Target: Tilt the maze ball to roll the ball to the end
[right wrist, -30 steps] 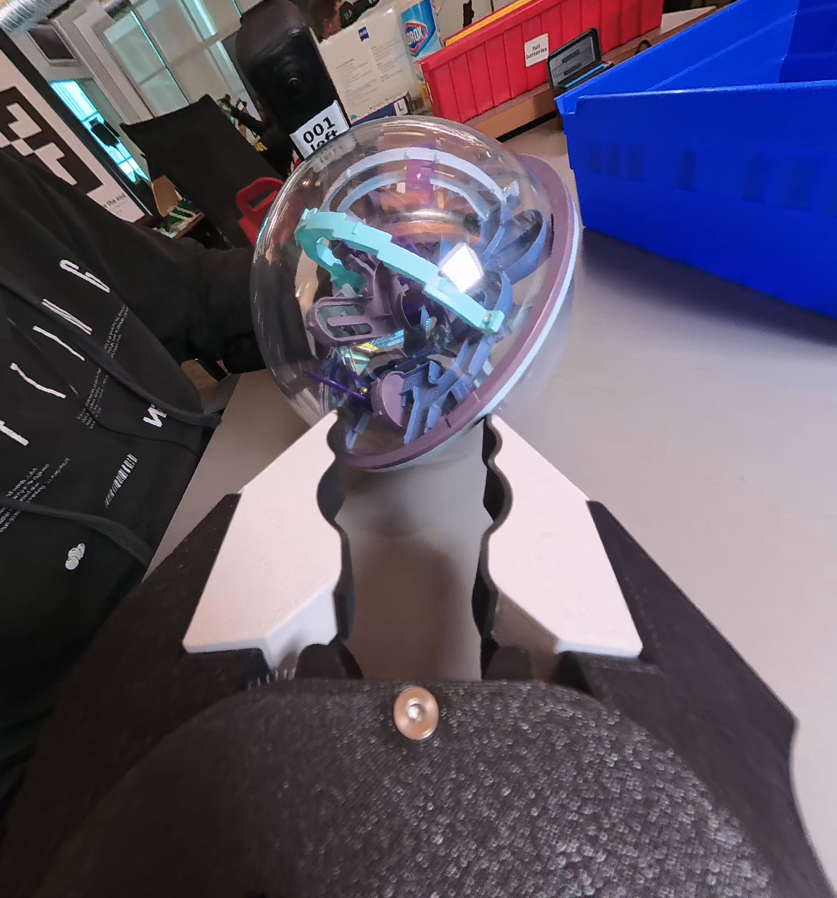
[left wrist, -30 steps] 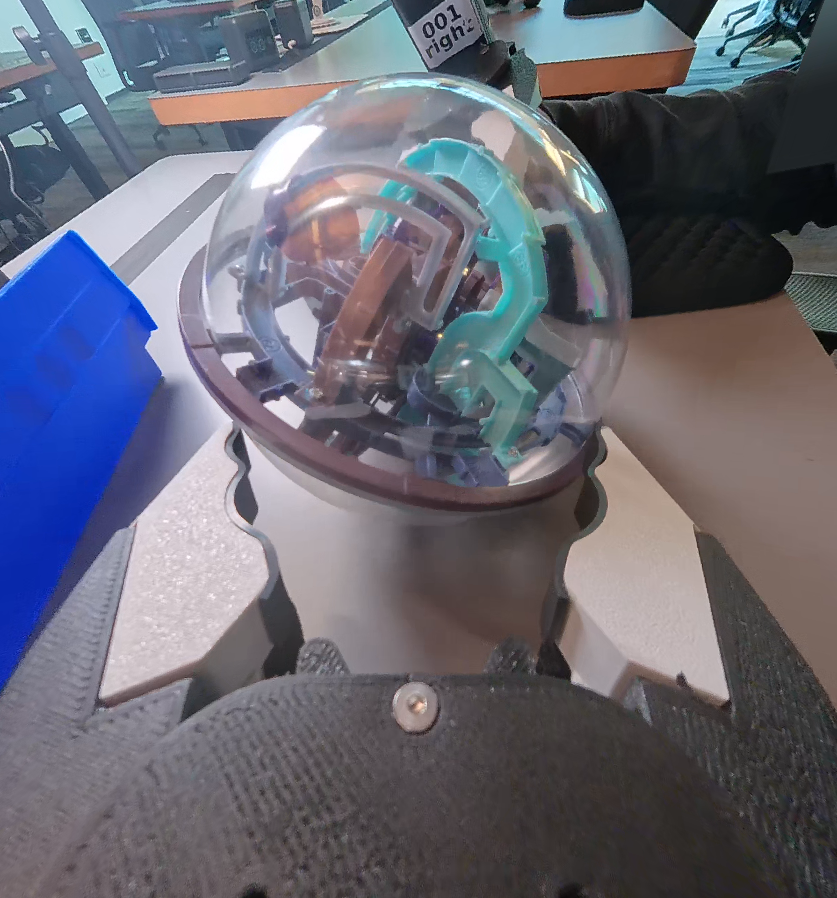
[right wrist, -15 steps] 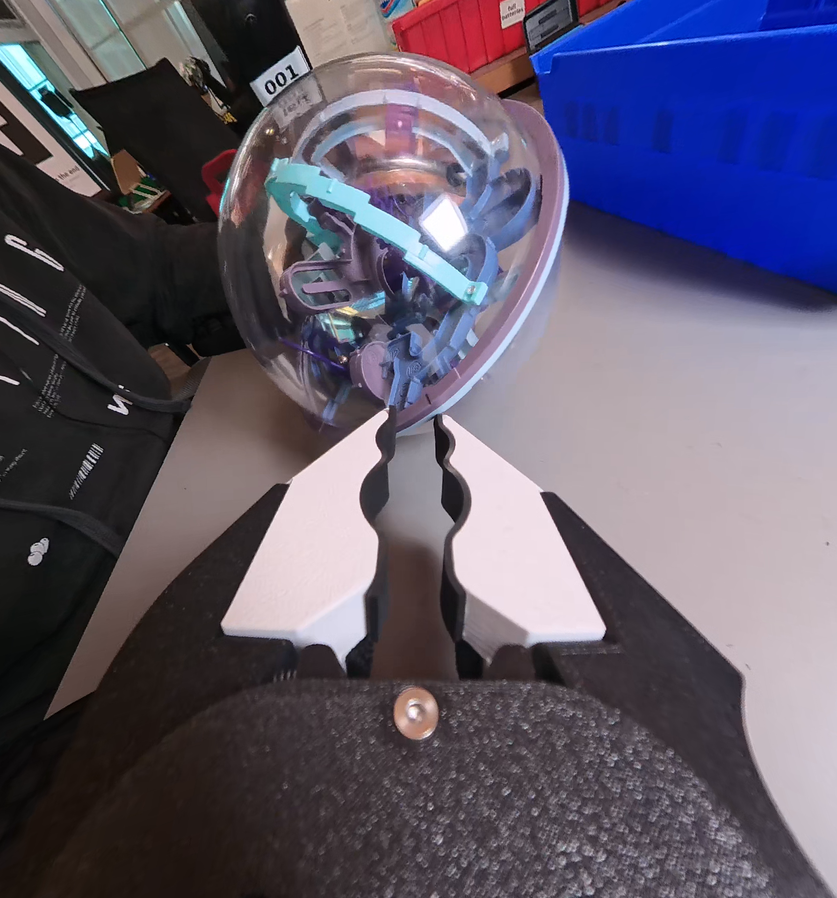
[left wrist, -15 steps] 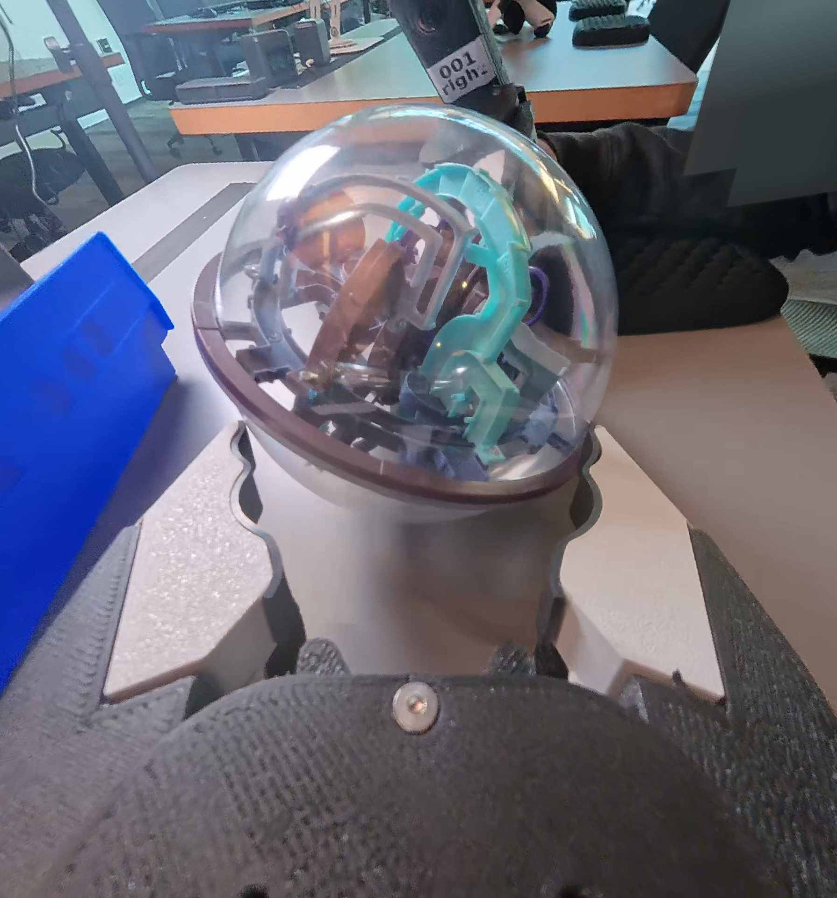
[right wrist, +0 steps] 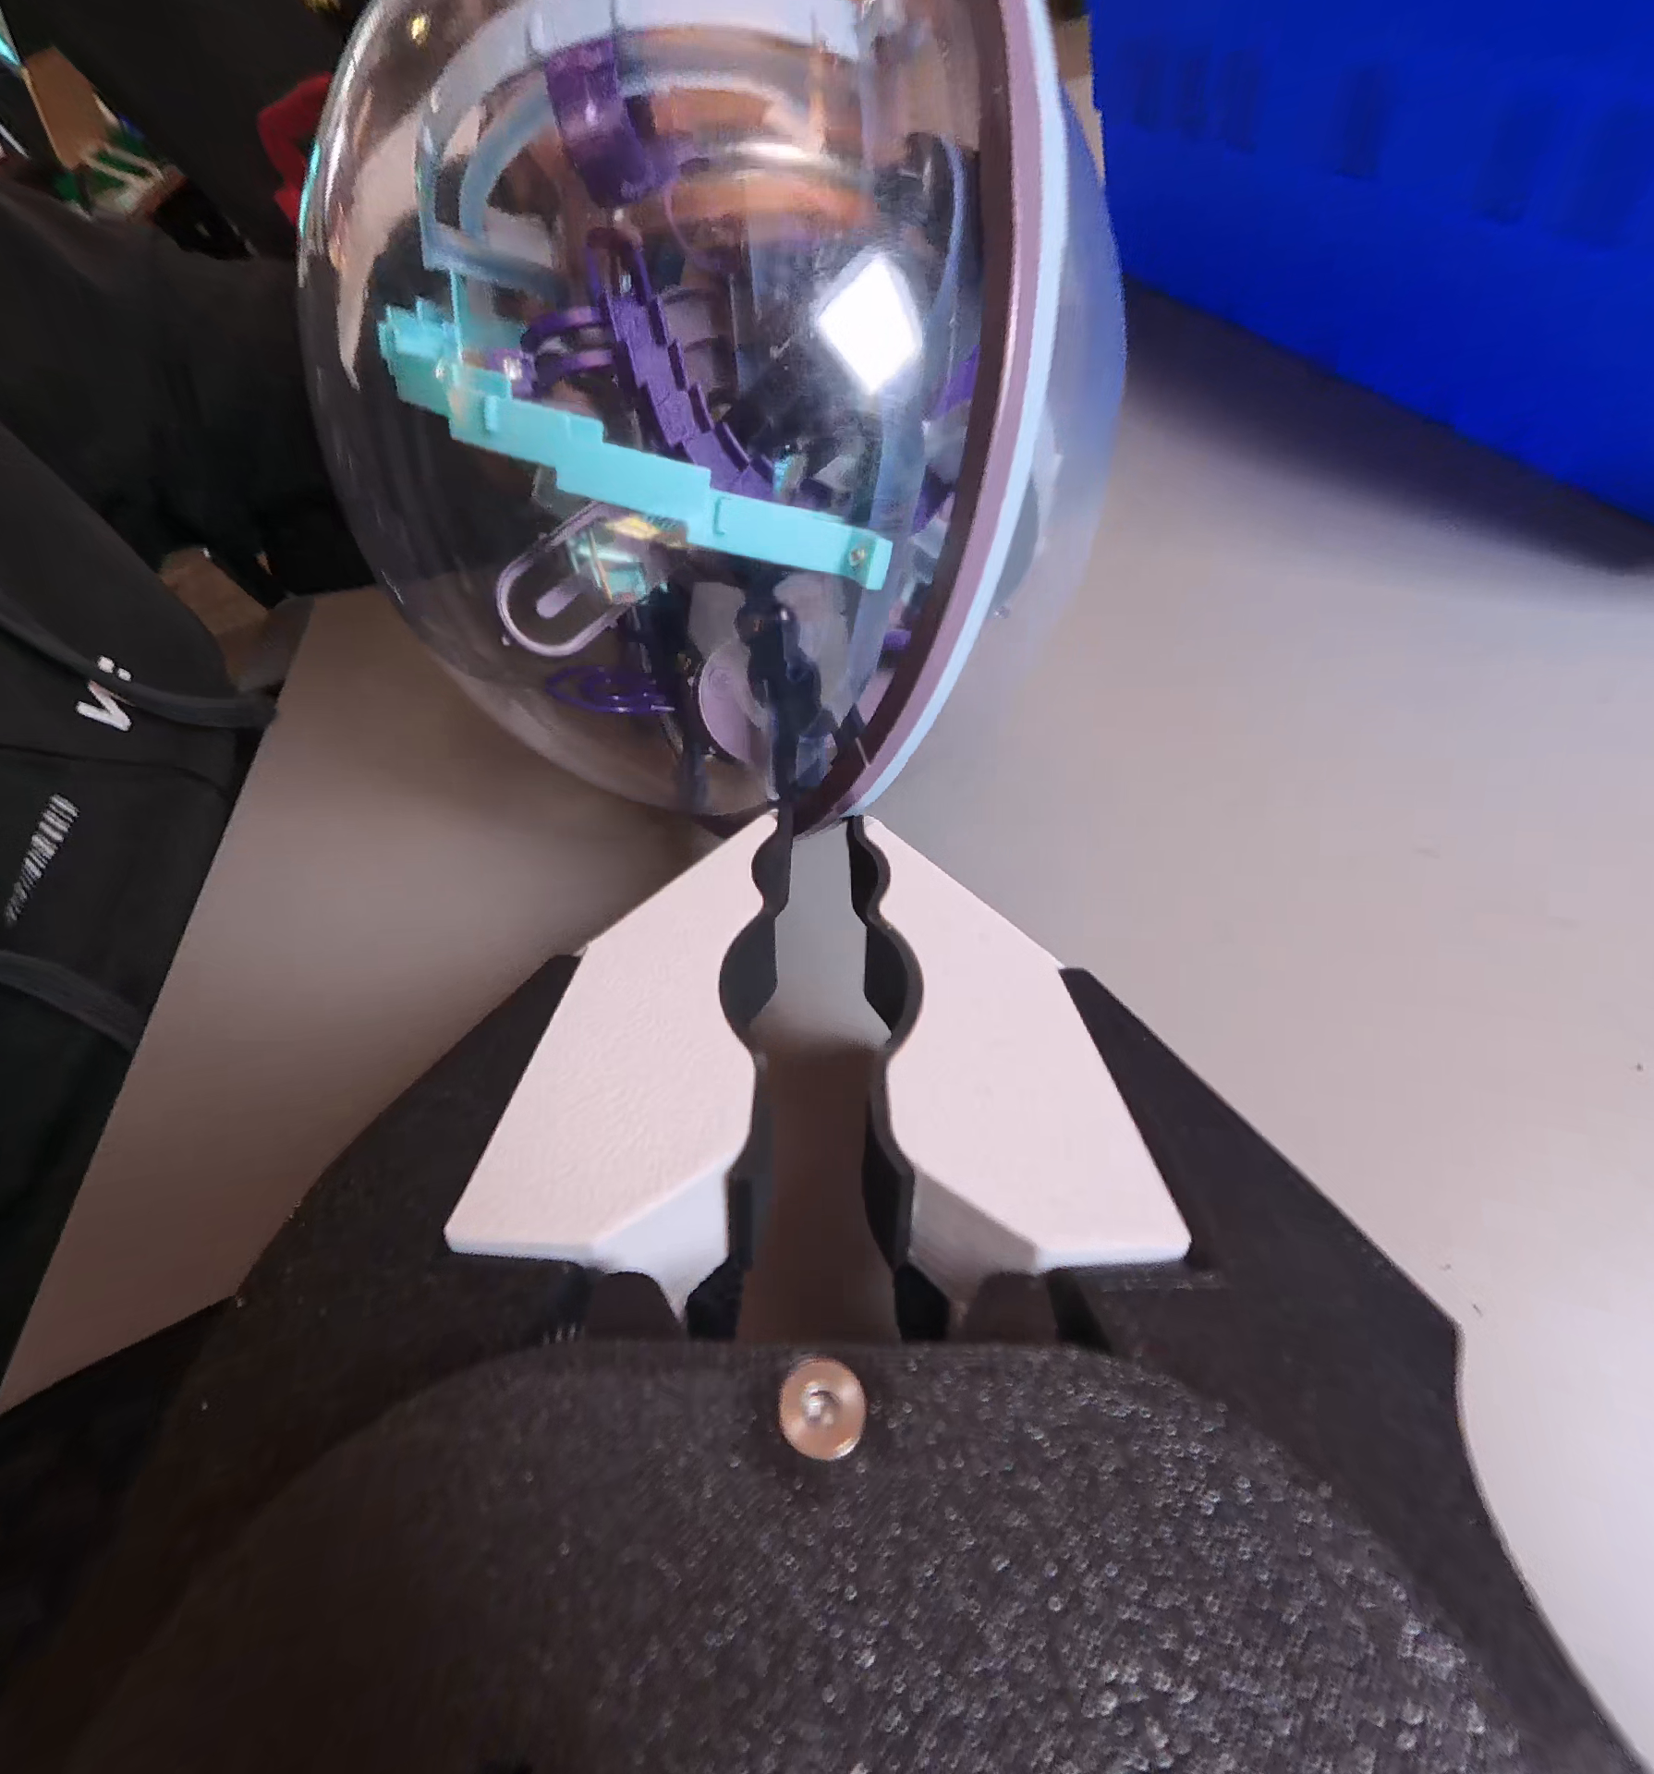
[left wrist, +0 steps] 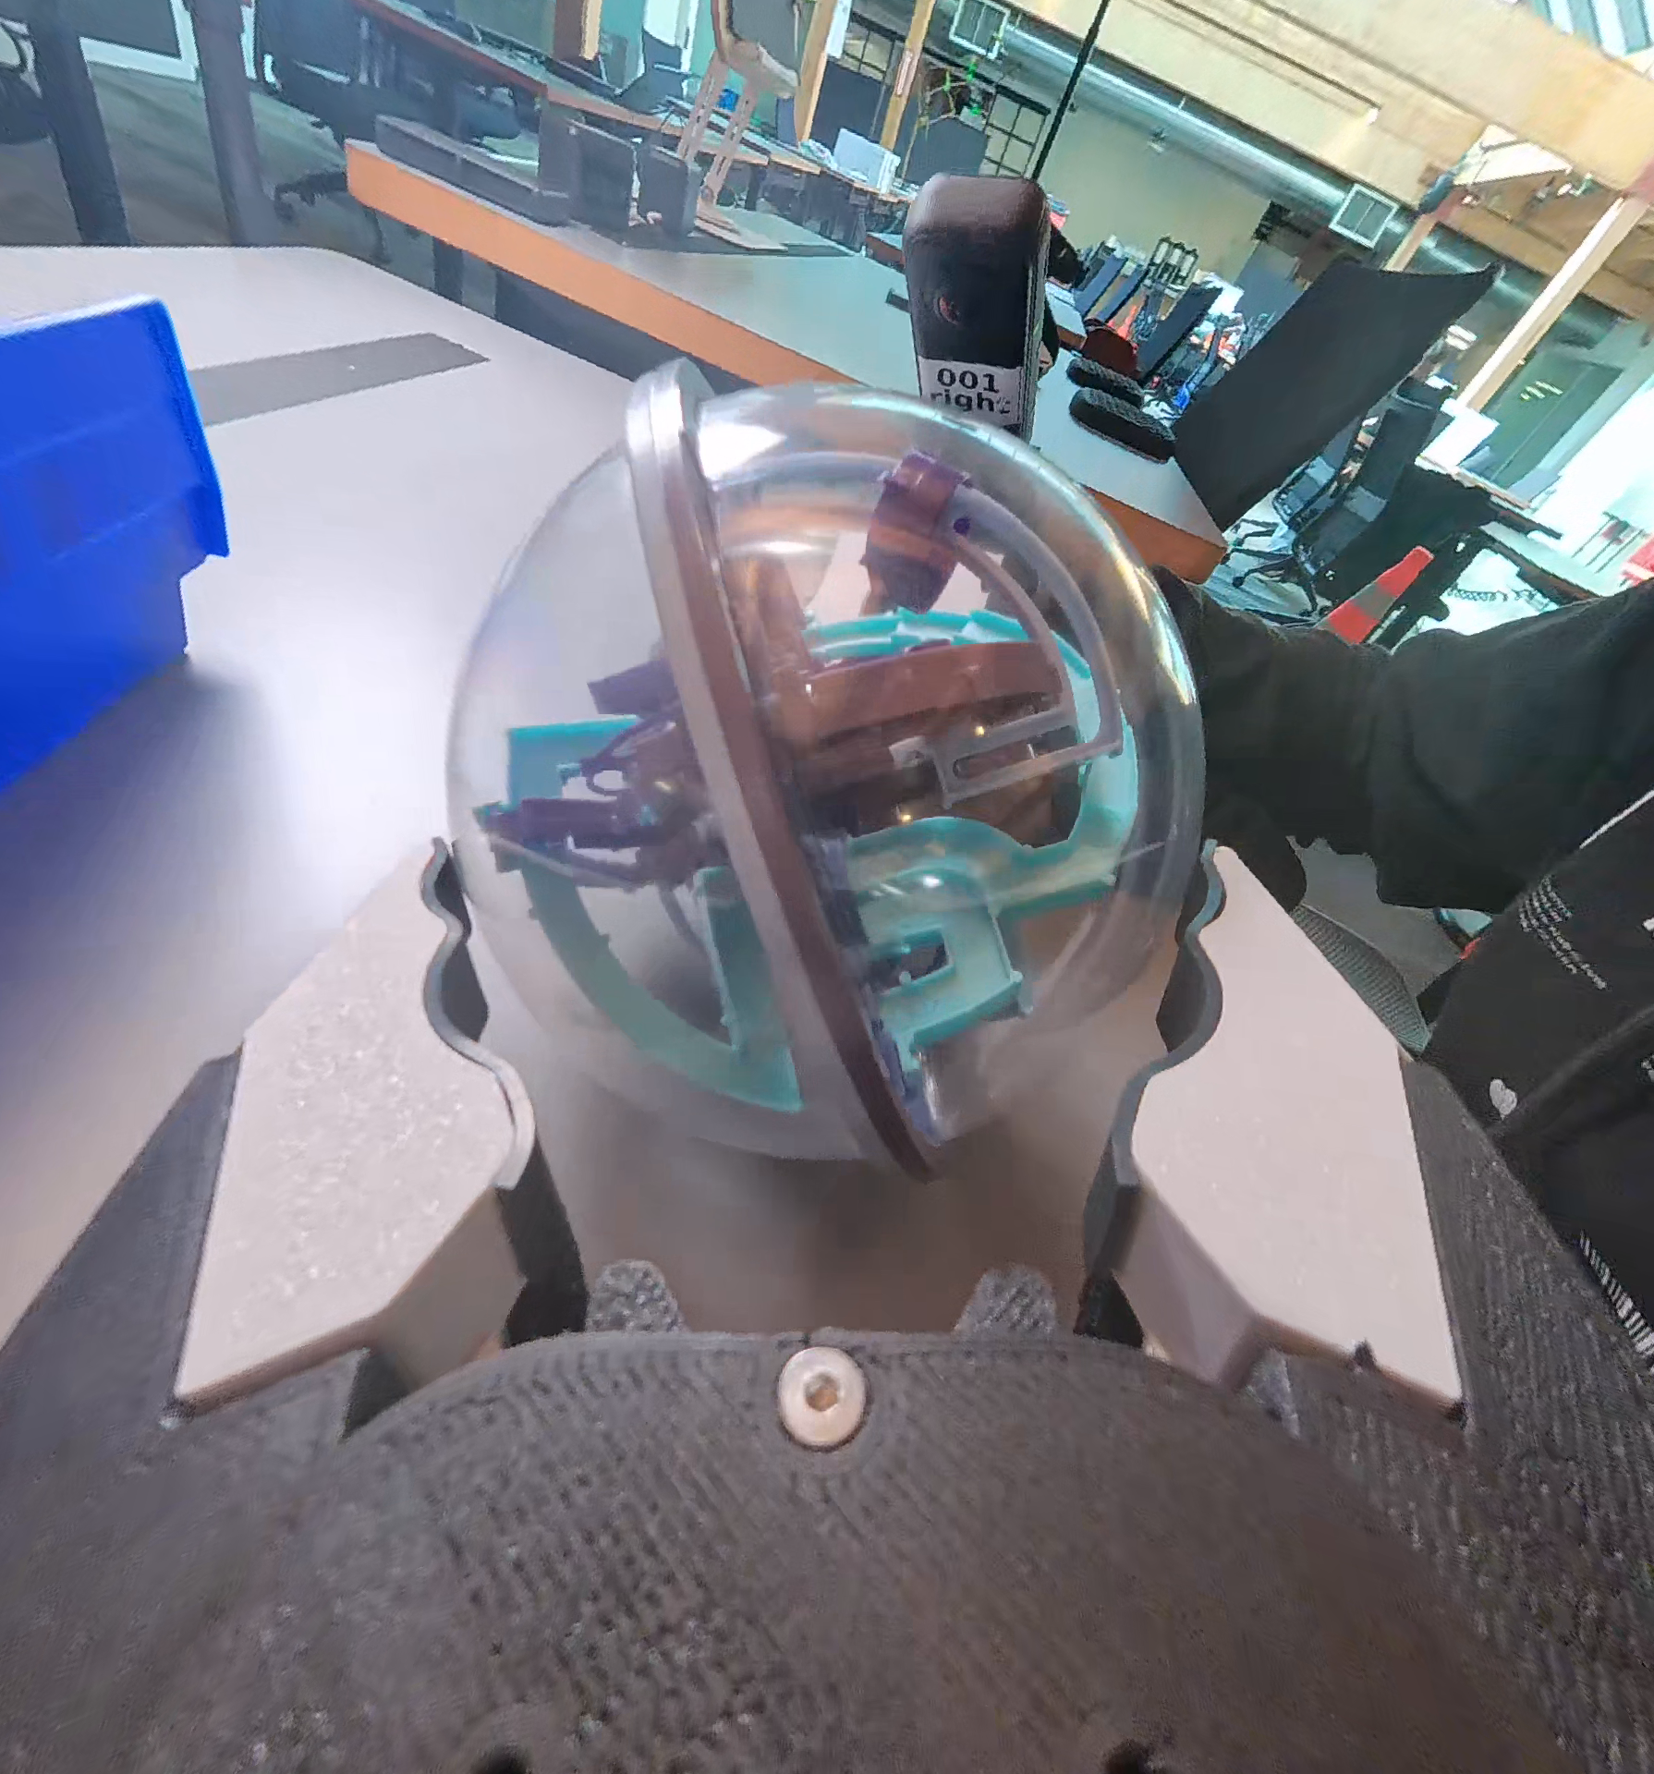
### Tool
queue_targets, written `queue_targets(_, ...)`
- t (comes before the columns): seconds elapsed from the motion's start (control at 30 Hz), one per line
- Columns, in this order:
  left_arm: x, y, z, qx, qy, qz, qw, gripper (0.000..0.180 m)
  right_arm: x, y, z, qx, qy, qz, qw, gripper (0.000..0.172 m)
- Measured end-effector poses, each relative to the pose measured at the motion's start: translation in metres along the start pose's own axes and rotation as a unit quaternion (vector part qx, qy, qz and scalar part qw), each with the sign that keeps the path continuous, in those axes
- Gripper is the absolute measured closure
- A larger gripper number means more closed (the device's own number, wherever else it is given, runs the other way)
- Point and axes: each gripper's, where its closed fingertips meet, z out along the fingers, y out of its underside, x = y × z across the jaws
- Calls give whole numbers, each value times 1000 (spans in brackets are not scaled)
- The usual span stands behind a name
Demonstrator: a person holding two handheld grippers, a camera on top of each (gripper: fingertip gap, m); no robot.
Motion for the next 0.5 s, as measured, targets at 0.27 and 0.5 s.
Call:
queue_targets(0.27,-3,-7,-2,16,5,4,1000,40,-2,-36,-18,70,35,-36,996,61)
queue_targets(0.5,7,-12,8,26,12,53,998,41,-13,-29,13,50,19,-44,998,42)
